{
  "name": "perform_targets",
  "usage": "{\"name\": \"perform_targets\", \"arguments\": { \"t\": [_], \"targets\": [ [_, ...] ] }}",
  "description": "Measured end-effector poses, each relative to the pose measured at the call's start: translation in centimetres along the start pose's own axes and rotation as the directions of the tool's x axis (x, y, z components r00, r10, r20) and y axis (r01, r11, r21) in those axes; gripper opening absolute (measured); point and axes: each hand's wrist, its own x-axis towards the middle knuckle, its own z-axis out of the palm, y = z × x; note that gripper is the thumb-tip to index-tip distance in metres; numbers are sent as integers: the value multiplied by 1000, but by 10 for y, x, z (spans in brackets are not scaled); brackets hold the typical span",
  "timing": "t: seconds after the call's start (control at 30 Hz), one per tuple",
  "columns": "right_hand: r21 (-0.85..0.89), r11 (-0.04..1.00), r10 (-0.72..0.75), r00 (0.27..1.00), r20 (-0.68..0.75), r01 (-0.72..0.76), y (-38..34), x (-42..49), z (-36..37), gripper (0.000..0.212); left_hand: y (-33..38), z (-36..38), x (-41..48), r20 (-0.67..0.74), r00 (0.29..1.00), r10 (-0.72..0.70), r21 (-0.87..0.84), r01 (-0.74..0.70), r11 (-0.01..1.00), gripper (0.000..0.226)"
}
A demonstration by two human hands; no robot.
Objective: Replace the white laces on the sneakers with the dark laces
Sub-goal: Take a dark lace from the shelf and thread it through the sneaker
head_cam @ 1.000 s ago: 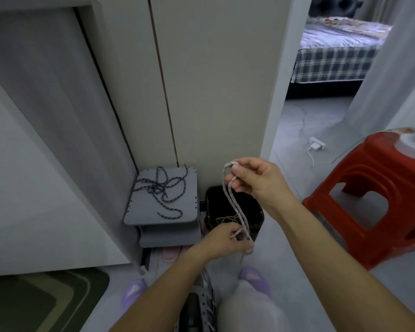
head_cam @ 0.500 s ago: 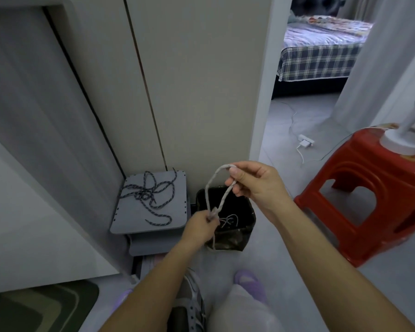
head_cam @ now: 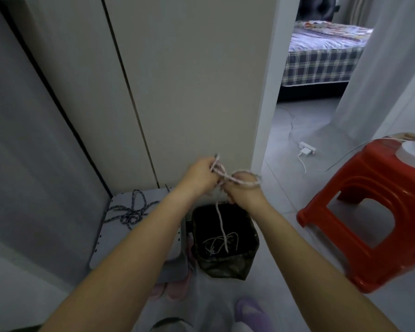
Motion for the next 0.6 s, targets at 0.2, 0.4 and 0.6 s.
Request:
{"name": "perform_targets", "arguments": {
  "t": [0.2,0.4,0.6],
  "targets": [
    [-315,944,117,992,53,-95,46,49,13,22,-59,47,43,308,935,-175,148,134,980,73],
    [-727,674,548,749,373,-132,133,27,56,23,-144,99,-13,462,807,-367,394,184,900,89],
    [-428,884,363,851,380,-187,162,-33,74,54,-156,57,-112,270,940,-209,124,182,976,62]
  ]
}}
